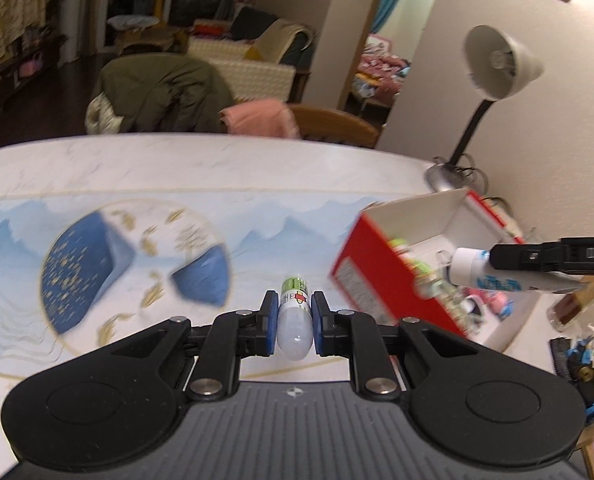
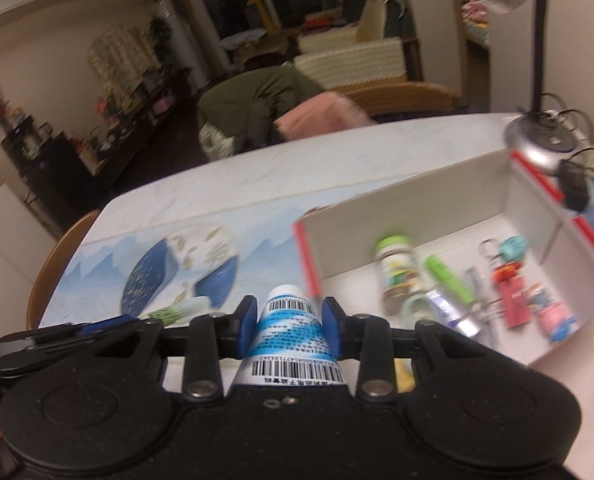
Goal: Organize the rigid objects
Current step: 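Carry the glue stick and white tube over the shoebox with both tools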
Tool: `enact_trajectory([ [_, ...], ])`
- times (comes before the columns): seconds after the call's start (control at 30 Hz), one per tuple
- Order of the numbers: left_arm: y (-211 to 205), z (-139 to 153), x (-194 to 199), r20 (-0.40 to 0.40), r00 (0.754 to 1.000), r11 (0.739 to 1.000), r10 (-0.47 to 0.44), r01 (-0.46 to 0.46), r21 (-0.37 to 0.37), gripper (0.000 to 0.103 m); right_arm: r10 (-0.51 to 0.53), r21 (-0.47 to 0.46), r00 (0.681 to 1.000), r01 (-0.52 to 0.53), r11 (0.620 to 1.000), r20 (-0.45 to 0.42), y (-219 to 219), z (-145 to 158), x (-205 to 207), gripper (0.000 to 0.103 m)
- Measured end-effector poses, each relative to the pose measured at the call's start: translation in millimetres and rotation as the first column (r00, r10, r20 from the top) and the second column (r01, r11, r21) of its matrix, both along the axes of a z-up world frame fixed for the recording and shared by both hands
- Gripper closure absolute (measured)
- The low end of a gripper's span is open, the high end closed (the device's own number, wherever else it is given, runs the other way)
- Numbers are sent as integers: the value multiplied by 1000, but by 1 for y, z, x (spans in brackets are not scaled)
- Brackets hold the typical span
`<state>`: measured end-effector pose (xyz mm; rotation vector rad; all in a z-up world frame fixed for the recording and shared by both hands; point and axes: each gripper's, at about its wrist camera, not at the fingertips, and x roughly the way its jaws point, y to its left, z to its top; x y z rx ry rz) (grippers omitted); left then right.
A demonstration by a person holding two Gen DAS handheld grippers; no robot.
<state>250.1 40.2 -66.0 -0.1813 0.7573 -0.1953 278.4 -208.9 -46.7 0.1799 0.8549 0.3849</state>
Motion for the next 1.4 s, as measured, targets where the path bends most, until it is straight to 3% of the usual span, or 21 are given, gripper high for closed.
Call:
enact_trajectory([
  [0.33, -78, 25, 21, 63, 991, 993, -120, 119, 25, 86, -124, -14, 990, 125, 992, 61, -71, 2, 17, 69],
  [0.73, -157, 7, 69, 29, 978, 976, -209, 207, 63, 86, -166, -72, 984, 170, 983, 59, -124, -22, 36, 69],
  [1.4, -227, -48, 148, -93, 963, 961, -254, 262, 92, 86, -107, -210, 994, 111, 971, 31, -120, -79, 80, 69],
])
